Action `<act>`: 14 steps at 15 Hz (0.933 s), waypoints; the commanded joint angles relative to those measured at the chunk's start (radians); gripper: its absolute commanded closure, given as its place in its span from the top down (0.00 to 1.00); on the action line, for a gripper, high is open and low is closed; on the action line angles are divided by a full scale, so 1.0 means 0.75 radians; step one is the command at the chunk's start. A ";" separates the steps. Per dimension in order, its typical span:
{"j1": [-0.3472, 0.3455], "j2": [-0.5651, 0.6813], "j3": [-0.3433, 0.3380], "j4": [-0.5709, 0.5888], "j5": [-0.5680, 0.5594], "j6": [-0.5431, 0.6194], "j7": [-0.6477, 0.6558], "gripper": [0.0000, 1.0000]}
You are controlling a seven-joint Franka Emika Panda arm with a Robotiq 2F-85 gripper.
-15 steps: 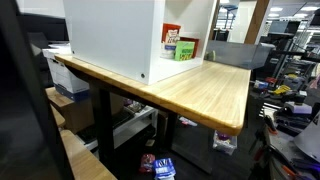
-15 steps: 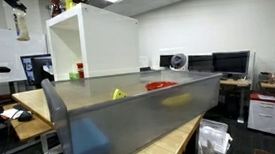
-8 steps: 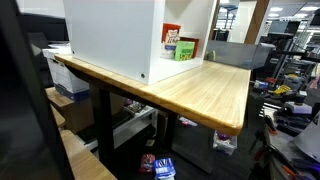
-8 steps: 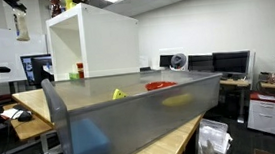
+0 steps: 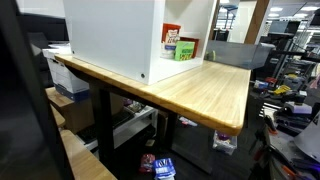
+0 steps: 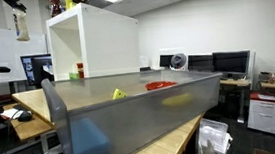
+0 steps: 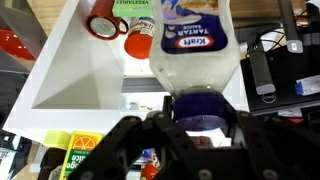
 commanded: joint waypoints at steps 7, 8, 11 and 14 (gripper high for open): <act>-0.006 0.046 0.004 0.104 -0.067 -0.073 -0.011 0.19; -0.009 0.050 0.005 0.120 -0.079 -0.077 -0.013 0.19; -0.020 0.073 0.009 0.203 -0.135 -0.100 -0.027 0.19; -0.029 0.106 0.016 0.276 -0.184 -0.107 -0.031 0.19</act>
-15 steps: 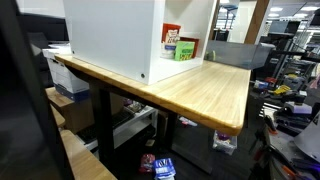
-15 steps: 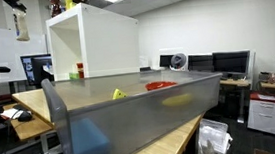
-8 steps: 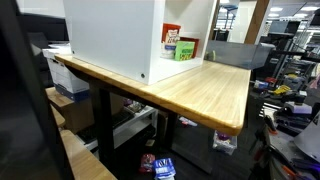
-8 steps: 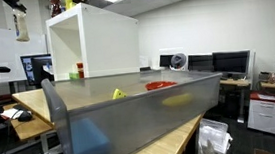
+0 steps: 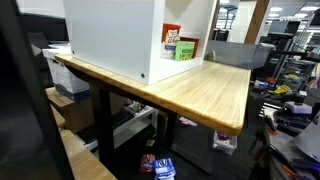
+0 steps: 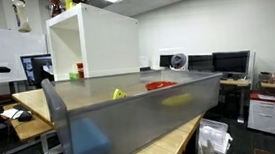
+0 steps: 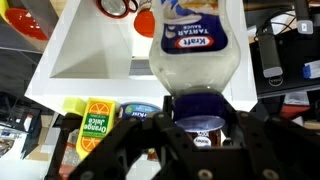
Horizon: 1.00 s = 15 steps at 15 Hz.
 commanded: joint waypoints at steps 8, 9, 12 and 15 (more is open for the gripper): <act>-0.026 0.226 0.007 0.355 -0.146 -0.095 -0.062 0.19; -0.031 0.246 0.008 0.383 -0.160 -0.106 -0.064 0.19; -0.033 0.321 0.011 0.493 -0.206 -0.142 -0.073 0.19; -0.028 0.388 0.025 0.592 -0.252 -0.169 -0.071 0.19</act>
